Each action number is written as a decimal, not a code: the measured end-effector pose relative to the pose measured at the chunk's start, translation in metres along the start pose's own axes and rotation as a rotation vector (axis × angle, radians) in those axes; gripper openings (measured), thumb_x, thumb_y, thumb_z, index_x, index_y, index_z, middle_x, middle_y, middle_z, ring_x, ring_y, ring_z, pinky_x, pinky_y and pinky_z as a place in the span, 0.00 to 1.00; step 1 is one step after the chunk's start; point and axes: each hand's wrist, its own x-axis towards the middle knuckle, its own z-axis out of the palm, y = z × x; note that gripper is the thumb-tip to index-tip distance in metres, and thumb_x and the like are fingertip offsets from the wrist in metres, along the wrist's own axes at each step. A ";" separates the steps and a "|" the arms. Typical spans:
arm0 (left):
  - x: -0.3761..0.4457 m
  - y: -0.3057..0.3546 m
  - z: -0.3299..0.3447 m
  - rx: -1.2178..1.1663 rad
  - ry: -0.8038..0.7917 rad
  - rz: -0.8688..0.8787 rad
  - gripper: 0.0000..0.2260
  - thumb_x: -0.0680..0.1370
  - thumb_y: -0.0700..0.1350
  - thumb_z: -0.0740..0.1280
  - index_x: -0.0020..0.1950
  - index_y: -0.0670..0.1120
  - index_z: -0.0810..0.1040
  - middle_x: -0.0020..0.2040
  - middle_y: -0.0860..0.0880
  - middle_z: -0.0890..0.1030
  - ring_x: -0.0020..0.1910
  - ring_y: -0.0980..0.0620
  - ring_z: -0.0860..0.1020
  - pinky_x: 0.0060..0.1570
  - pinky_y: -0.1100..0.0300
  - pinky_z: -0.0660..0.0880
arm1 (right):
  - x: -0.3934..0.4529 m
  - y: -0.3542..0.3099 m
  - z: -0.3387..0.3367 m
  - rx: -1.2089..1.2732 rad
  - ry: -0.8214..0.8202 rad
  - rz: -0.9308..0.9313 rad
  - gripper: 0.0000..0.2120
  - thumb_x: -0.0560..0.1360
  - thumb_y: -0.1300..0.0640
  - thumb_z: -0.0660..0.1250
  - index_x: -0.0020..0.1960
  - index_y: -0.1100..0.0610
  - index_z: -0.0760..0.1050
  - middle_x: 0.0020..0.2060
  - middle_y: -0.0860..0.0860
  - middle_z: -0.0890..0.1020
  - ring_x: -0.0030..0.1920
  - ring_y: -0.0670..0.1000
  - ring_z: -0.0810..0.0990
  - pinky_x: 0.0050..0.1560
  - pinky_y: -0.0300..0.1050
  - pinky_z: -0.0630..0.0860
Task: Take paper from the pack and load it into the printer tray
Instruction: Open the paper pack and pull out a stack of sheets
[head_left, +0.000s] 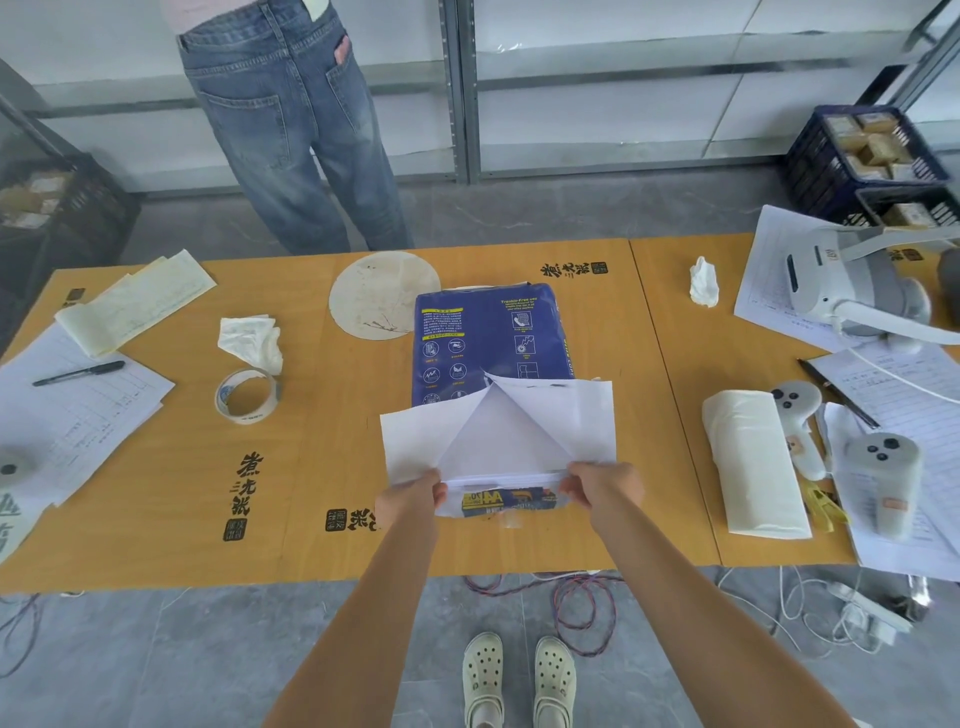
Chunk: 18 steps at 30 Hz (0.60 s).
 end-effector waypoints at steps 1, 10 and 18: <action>0.001 -0.001 -0.001 -0.042 -0.022 -0.020 0.07 0.69 0.39 0.74 0.39 0.37 0.79 0.29 0.45 0.81 0.28 0.53 0.78 0.19 0.69 0.72 | 0.000 0.000 0.000 0.018 -0.003 0.007 0.12 0.71 0.62 0.71 0.30 0.61 0.75 0.24 0.53 0.79 0.16 0.44 0.75 0.23 0.35 0.75; 0.006 -0.006 0.000 -0.092 -0.045 -0.075 0.10 0.67 0.42 0.75 0.30 0.42 0.77 0.33 0.46 0.81 0.32 0.54 0.78 0.27 0.65 0.65 | 0.001 0.006 0.002 0.146 -0.013 0.054 0.11 0.70 0.62 0.72 0.30 0.61 0.75 0.26 0.54 0.80 0.14 0.42 0.74 0.16 0.31 0.71; 0.010 -0.006 -0.002 0.018 -0.088 -0.055 0.09 0.69 0.44 0.72 0.35 0.41 0.76 0.29 0.50 0.77 0.19 0.60 0.67 0.18 0.69 0.61 | 0.003 0.012 0.003 0.196 -0.019 0.065 0.10 0.70 0.62 0.71 0.33 0.63 0.75 0.19 0.53 0.79 0.15 0.44 0.75 0.17 0.32 0.72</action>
